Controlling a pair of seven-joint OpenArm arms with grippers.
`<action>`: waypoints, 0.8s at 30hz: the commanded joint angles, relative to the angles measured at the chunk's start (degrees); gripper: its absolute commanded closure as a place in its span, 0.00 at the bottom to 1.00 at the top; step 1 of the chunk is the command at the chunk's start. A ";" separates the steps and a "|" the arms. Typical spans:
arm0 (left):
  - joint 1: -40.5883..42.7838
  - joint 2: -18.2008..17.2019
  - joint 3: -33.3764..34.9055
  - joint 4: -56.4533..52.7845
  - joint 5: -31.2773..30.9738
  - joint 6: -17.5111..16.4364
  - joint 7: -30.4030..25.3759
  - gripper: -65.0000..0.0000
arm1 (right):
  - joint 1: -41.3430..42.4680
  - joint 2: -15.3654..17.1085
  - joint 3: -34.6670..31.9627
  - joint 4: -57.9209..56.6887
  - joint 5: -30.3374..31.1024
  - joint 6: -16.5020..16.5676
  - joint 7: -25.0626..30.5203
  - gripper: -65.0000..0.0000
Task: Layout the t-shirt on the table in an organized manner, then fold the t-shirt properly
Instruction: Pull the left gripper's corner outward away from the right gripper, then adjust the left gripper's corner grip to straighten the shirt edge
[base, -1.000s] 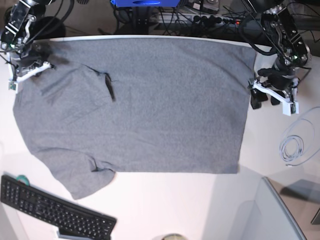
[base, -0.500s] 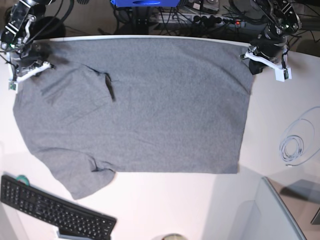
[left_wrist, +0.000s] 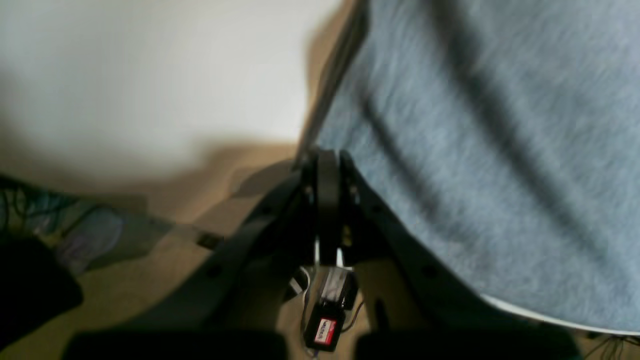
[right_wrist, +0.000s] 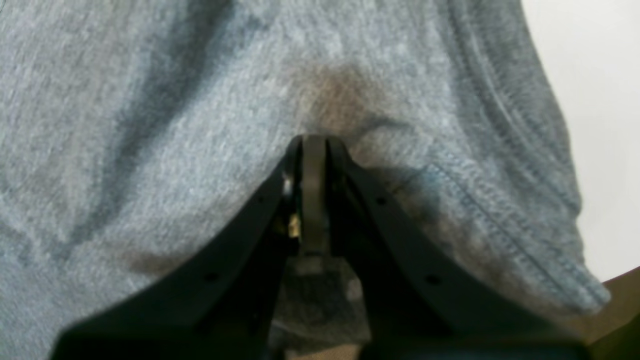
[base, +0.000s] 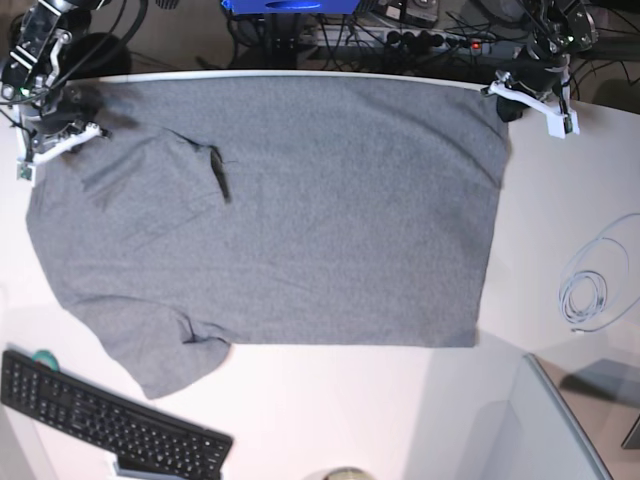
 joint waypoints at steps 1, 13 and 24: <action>0.49 -0.89 -0.07 0.75 -0.38 -0.26 -0.67 1.00 | 0.34 0.61 0.04 0.76 0.17 0.05 0.65 0.99; 4.53 -1.86 -0.51 2.86 -1.00 -0.17 -0.67 1.00 | -0.01 0.61 0.04 0.85 0.17 -0.04 0.65 0.99; 0.58 2.53 0.11 9.89 0.23 0.01 -0.49 1.00 | -0.10 0.61 0.04 1.12 0.17 -0.04 0.56 0.99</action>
